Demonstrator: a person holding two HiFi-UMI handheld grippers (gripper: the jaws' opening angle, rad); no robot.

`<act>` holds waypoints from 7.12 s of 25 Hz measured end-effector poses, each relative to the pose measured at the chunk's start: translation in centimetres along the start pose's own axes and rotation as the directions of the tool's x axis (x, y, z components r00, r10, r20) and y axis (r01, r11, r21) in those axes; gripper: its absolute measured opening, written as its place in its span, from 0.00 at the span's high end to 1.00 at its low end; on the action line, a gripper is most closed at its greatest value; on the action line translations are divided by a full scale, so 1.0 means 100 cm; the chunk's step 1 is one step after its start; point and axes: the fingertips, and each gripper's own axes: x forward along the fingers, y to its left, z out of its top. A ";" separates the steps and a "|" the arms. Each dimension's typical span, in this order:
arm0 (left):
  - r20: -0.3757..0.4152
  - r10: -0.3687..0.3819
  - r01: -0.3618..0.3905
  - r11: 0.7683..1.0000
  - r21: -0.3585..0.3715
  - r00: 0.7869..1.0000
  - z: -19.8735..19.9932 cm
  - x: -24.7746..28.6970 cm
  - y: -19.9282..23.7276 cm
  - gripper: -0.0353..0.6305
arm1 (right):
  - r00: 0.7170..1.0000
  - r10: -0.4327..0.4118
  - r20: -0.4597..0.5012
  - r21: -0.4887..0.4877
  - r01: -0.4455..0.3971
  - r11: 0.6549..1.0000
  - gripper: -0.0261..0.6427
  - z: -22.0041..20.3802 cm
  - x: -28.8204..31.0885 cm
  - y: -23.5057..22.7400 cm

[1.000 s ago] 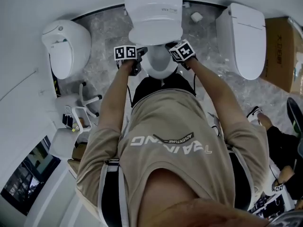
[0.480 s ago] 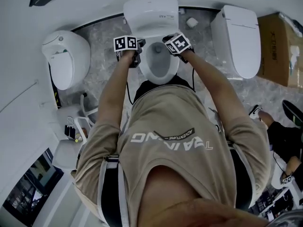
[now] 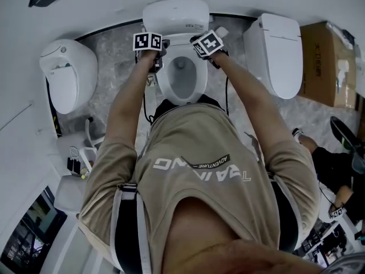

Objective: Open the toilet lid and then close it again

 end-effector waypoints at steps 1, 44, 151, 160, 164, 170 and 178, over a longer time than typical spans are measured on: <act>-0.004 0.002 -0.002 1.000 0.011 1.000 0.005 0.001 0.001 0.94 | 1.000 -0.004 -0.002 0.001 0.004 1.000 0.95 0.003 0.001 -0.004; 0.006 -0.043 0.042 0.998 0.045 0.999 0.111 0.034 0.014 0.94 | 0.991 -0.114 0.068 -0.013 0.115 0.993 0.95 0.143 0.016 -0.121; -0.504 0.229 -0.143 0.969 0.203 0.833 -0.274 0.034 0.041 0.94 | 0.882 0.283 -0.377 0.253 -0.196 0.947 0.95 -0.241 0.081 0.144; -0.527 0.252 -0.214 0.968 0.133 0.812 -0.310 0.067 0.059 0.94 | 0.824 0.348 -0.447 0.436 -0.138 0.889 0.95 -0.280 0.102 0.151; -0.551 0.248 -0.204 0.969 0.141 0.797 -0.328 0.080 0.062 0.94 | 0.826 0.305 -0.474 0.445 -0.073 0.892 0.95 -0.300 0.112 0.153; -0.584 0.259 -0.177 0.965 0.196 0.769 -0.353 0.090 0.065 0.94 | 0.842 0.276 -0.463 0.469 -0.031 0.882 0.95 -0.322 0.124 0.157; -0.597 0.256 -0.169 0.965 0.199 0.760 -0.371 0.111 0.078 0.94 | 0.794 0.245 -0.556 0.439 0.030 0.898 0.95 -0.354 0.141 0.151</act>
